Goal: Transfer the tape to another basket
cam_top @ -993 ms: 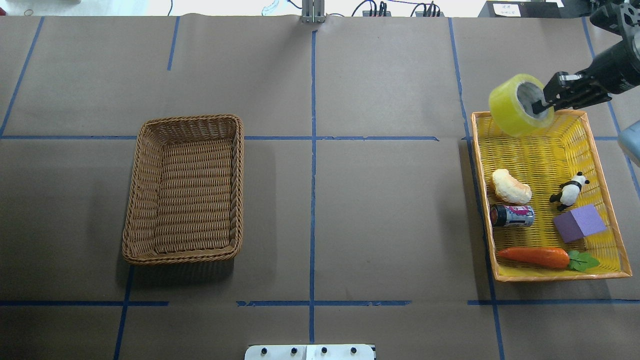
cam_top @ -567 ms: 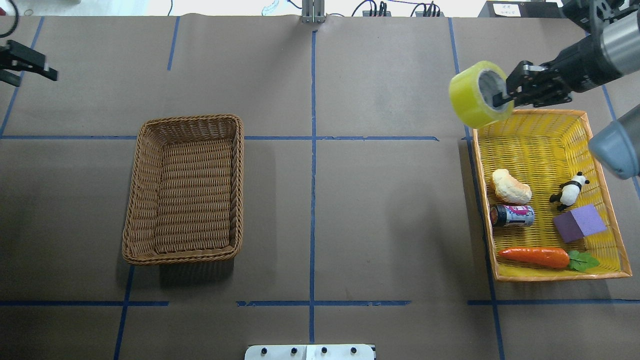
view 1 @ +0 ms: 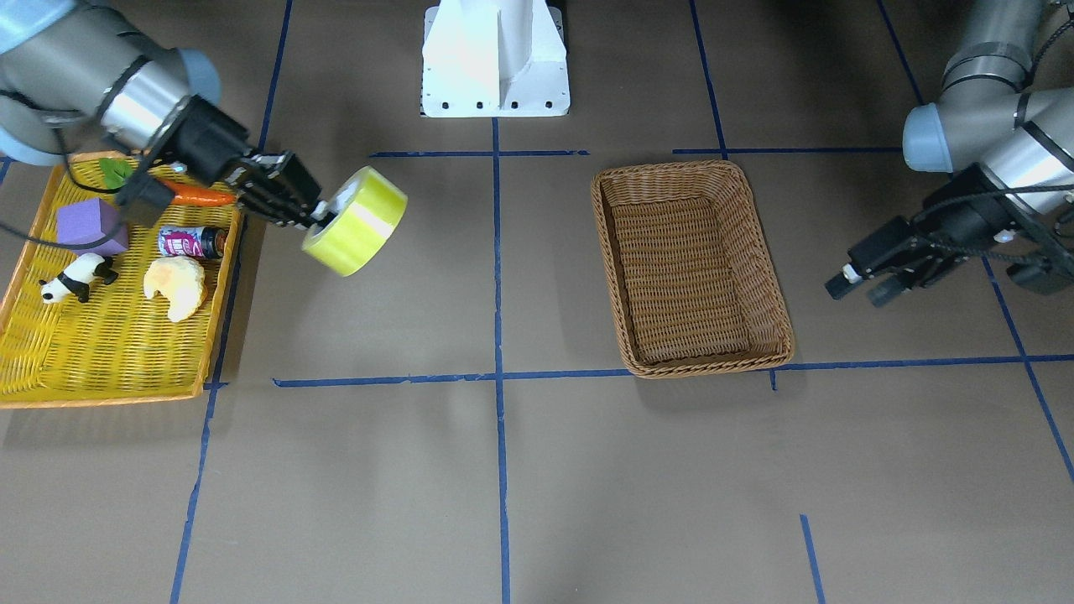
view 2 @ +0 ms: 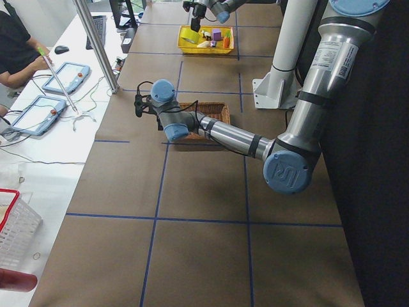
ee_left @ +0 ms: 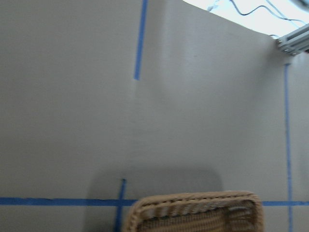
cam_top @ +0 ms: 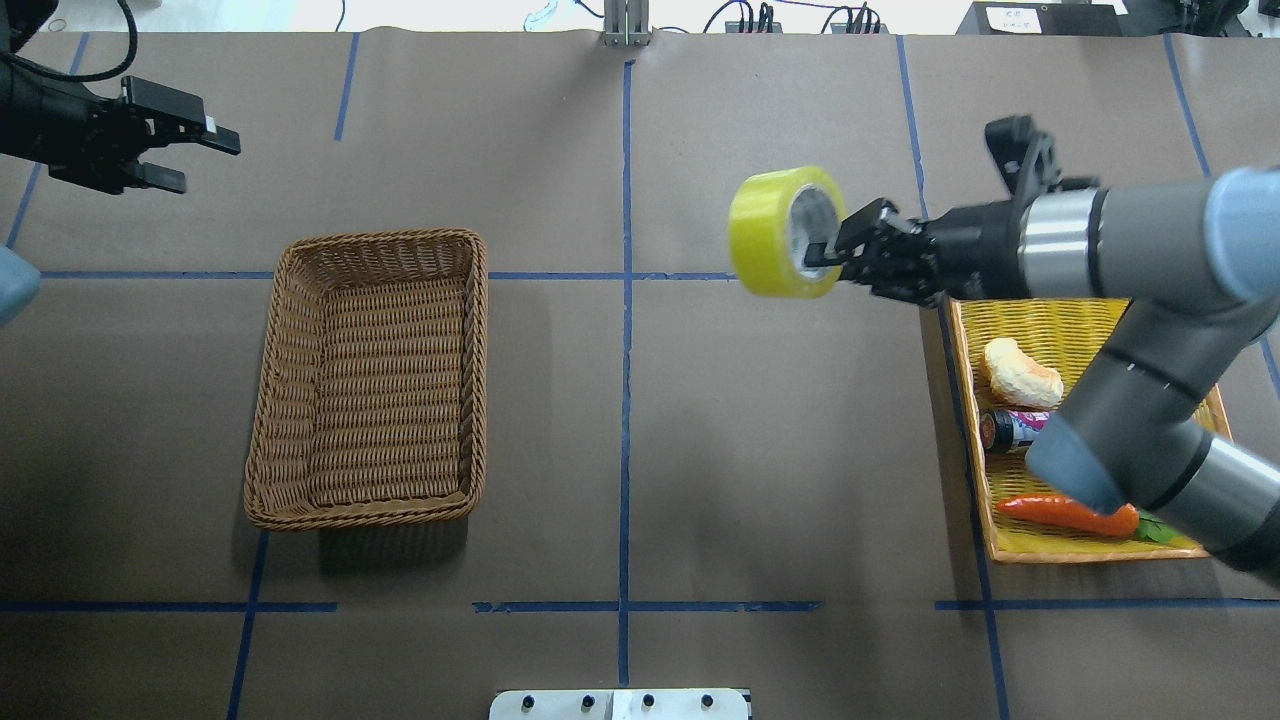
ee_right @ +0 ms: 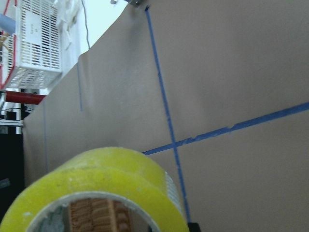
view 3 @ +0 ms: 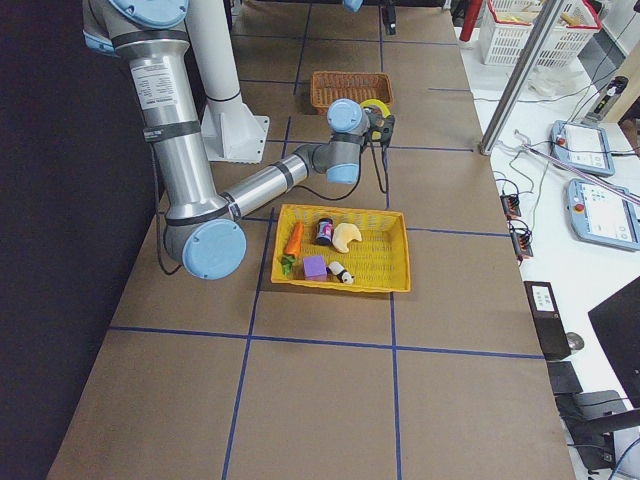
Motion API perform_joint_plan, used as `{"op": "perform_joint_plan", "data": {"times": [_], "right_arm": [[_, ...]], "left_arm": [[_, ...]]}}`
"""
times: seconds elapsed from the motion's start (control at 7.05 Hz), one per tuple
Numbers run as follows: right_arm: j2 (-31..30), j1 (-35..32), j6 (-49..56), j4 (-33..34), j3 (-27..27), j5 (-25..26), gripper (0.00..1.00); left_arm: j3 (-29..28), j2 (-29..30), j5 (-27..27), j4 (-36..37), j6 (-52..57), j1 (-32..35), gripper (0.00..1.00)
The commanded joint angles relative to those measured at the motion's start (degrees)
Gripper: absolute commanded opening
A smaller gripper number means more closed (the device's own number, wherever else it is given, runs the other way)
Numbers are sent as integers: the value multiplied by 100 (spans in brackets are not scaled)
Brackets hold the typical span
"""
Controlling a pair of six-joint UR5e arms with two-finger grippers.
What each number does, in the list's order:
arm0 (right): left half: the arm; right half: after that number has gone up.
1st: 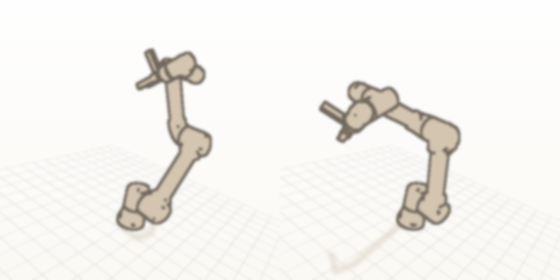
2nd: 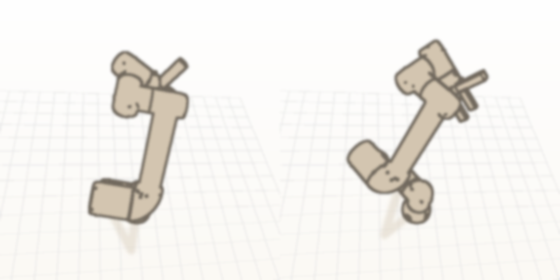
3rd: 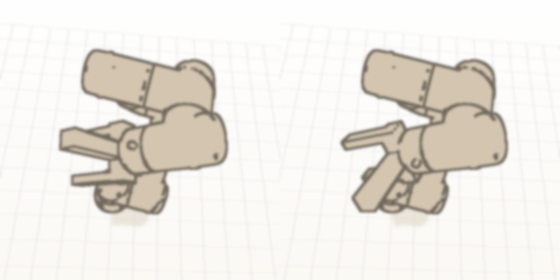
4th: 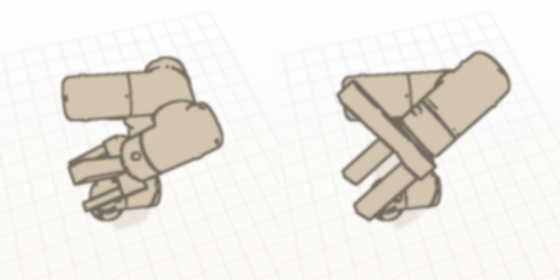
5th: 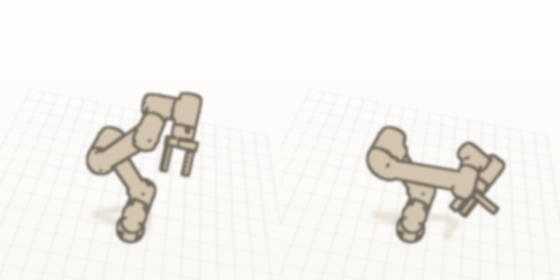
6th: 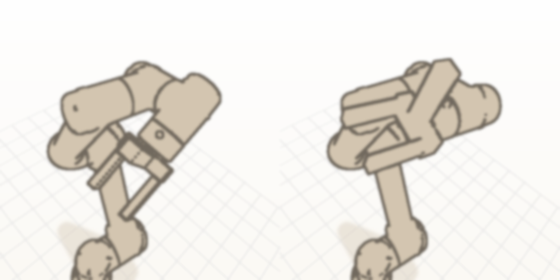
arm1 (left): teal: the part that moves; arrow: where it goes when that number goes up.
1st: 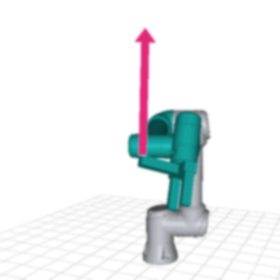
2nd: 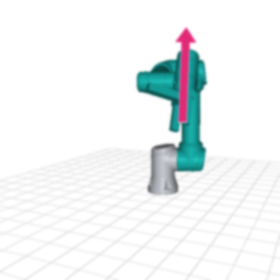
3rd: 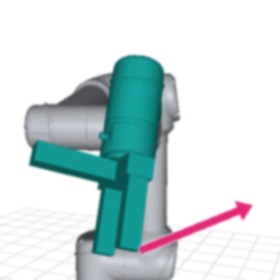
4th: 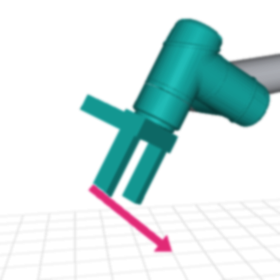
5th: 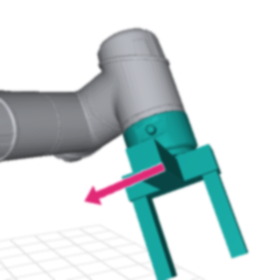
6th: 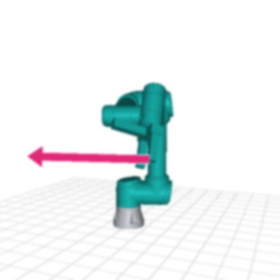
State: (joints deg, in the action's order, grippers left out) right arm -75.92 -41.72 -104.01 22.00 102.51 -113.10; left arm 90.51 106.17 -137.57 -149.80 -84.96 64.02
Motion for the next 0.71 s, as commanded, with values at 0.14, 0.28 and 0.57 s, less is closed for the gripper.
{"op": "perform_joint_plan", "data": {"times": [0.14,0.28,0.57], "right_arm": [[50,760,-820,-1108,146,446,1],[251,953,-918,-1128,234,446,1],[612,1340,-928,-1128,252,446,1]], "left_arm": [[332,61,377,-2233,-3236,-581,100],[709,62,894,-2481,-4107,-966,100],[1606,79,2675,-2659,-5588,-2133,100]]}}
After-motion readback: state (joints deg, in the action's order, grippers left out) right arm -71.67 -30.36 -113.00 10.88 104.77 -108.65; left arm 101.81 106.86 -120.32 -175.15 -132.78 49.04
